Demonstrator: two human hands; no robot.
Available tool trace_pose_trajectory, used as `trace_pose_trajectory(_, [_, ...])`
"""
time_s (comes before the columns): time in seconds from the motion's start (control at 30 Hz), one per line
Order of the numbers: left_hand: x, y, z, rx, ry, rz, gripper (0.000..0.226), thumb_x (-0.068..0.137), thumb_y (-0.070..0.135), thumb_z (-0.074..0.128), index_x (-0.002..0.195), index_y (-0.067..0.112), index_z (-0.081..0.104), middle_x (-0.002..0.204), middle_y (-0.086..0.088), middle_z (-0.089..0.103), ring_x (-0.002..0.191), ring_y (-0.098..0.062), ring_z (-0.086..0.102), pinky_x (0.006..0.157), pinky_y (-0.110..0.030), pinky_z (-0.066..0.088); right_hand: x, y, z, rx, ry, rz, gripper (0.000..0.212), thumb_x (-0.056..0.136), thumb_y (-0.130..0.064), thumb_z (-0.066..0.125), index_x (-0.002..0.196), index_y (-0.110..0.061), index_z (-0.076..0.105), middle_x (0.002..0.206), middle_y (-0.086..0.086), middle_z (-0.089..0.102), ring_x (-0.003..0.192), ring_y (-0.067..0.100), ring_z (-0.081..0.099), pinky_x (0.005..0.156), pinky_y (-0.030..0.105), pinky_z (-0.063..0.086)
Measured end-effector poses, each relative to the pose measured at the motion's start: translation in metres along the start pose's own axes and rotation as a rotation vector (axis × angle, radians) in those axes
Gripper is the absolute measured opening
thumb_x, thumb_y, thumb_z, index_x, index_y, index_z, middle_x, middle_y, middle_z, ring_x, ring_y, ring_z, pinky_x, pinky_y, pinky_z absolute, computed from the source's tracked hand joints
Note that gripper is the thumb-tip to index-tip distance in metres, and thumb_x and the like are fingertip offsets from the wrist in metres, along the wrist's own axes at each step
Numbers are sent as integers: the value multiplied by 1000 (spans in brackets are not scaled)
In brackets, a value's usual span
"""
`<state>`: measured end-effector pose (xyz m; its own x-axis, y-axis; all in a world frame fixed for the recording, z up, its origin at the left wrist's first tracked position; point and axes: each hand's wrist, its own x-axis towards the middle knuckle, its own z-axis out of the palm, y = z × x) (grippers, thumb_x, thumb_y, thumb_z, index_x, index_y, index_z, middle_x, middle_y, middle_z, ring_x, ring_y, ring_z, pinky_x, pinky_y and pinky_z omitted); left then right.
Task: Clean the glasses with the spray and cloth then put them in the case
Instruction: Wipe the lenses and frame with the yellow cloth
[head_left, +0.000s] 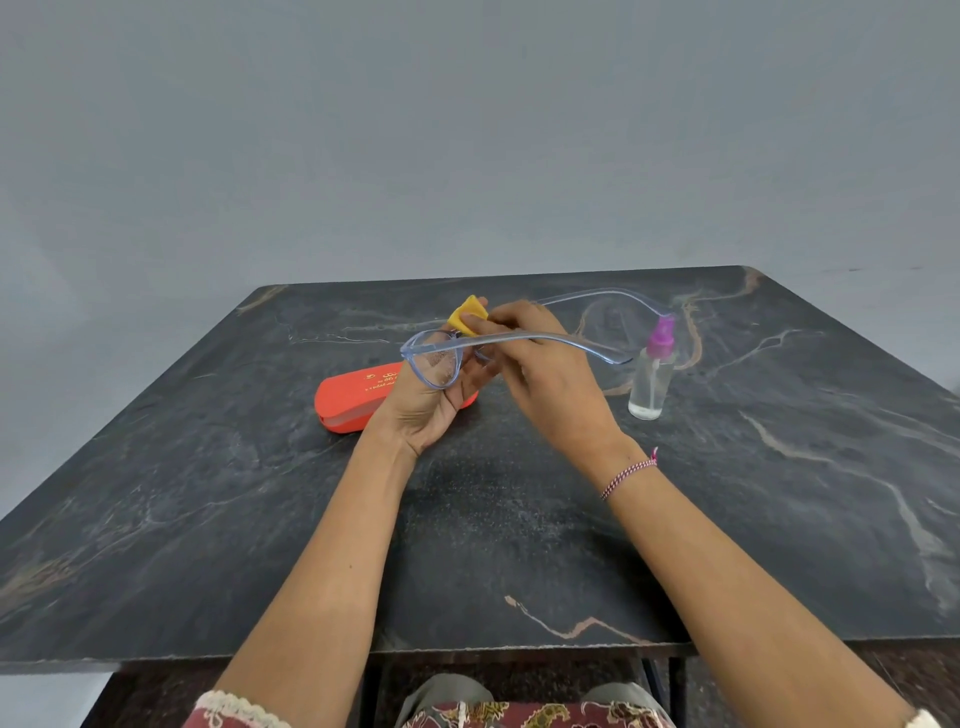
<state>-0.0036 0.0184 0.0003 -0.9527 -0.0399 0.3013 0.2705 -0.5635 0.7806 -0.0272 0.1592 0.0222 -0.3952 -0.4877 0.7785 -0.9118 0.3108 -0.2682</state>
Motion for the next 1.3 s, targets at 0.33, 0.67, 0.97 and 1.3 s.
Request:
trace_pose_trajectory(0.33, [0, 5, 1, -6, 54, 41, 41, 73, 19, 70, 113, 15, 61, 102, -5, 71, 89, -13, 68, 72, -21, 55, -1, 2, 6, -108, 101, -43, 28, 82, -5, 49, 103, -2, 66, 91, 13, 63, 88, 20, 50, 78, 23, 40])
trace_pose_trajectory(0.67, [1, 2, 3, 51, -17, 26, 47, 62, 29, 82, 107, 18, 70, 108, -4, 70, 100, -18, 67, 79, -27, 55, -1, 11, 10, -189, 112, 63, 30, 85, -2, 57, 115, -4, 63, 90, 12, 58, 80, 24, 55, 75, 22, 42])
trace_pose_trajectory(0.97, [0, 4, 2, 99, 12, 20, 60, 61, 31, 83, 114, 15, 61, 105, -1, 71, 97, -15, 67, 78, -26, 56, -3, 10, 9, -124, 60, 26, 33, 89, -10, 48, 118, -9, 62, 90, 8, 57, 79, 17, 53, 75, 19, 41])
trace_pose_trajectory(1.3, [3, -4, -1, 65, 55, 7, 58, 60, 33, 84, 110, 12, 63, 100, -2, 70, 94, -14, 67, 78, -26, 56, -1, 14, 11, -60, 92, 37, 27, 87, -4, 52, 110, -5, 66, 90, 10, 61, 79, 19, 55, 68, 19, 41])
